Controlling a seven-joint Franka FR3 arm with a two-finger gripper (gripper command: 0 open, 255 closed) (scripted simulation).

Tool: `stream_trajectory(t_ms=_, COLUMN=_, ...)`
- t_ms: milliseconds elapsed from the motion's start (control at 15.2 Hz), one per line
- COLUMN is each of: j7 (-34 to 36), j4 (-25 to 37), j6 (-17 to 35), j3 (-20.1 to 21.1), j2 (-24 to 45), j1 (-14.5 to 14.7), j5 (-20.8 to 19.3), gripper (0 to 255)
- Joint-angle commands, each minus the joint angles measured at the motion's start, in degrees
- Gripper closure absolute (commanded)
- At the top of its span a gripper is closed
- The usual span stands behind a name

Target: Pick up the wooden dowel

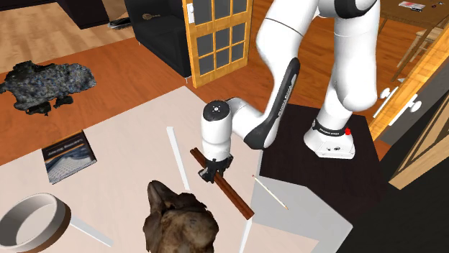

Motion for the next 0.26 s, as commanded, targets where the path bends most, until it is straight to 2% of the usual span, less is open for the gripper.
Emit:
stream_trajectory(t_ms=0, j7=-1.12, j4=-0.13, j6=-1.12, j3=1.25, j2=-1.48, j1=-0.88, j5=1.69, gripper=255)
stream_trajectory(t_ms=198, j7=-1.82, j4=-0.2, j6=-1.74, j3=1.92, j2=-2.33, j1=-1.38, j5=2.69, gripper=255)
